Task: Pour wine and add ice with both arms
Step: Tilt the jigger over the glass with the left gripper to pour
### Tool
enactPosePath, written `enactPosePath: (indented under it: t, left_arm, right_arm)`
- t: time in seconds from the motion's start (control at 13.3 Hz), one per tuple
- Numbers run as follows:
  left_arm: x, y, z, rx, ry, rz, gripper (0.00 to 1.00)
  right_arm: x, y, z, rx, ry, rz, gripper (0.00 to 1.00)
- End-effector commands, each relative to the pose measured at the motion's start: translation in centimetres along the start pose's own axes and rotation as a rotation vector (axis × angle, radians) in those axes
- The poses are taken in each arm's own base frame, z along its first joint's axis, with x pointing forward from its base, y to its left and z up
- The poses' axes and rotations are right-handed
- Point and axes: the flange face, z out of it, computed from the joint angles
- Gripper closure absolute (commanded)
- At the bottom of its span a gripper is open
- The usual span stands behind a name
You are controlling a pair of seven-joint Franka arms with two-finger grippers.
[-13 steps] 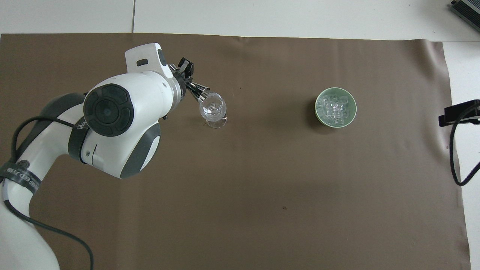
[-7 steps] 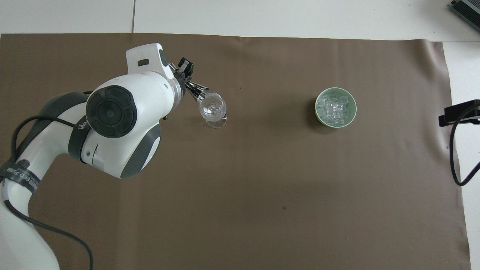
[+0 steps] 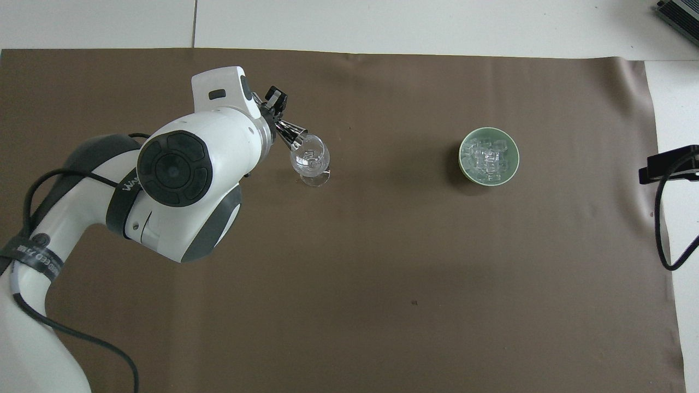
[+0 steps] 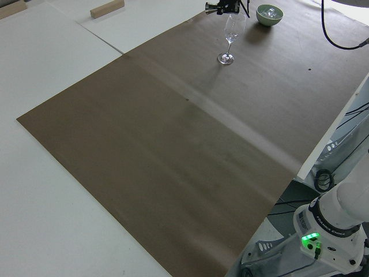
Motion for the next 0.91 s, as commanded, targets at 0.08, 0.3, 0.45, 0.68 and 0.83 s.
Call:
enactPosePath:
  t: [0.08, 0.3, 0.45, 0.68, 0.83]
  left_arm:
    - [-0.46, -0.01, -0.48, -0.009, 0.021, 0.002, 1.00]
    - [-0.54, -0.19, -0.36, -0.006, 0.039, 0.012, 1.00]
    - [-0.63, -0.33, -0.25, -0.009, 0.040, 0.016, 1.00]
    - [-0.63, -0.33, -0.25, -0.009, 0.040, 0.013, 1.00]
    - [-0.73, -0.31, -0.26, -0.010, 0.040, 0.006, 1.00]
  right_arm:
    - [-0.52, -0.19, -0.17, 0.017, 0.000, 0.015, 0.00]
    - [-0.52, -0.19, -0.17, 0.017, 0.000, 0.015, 0.00]
    - [-0.52, -0.19, -0.17, 0.017, 0.000, 0.015, 0.00]
    - [-0.52, -0.19, -0.17, 0.017, 0.000, 0.015, 0.00]
    - [-0.52, -0.19, -0.17, 0.017, 0.000, 0.015, 0.00]
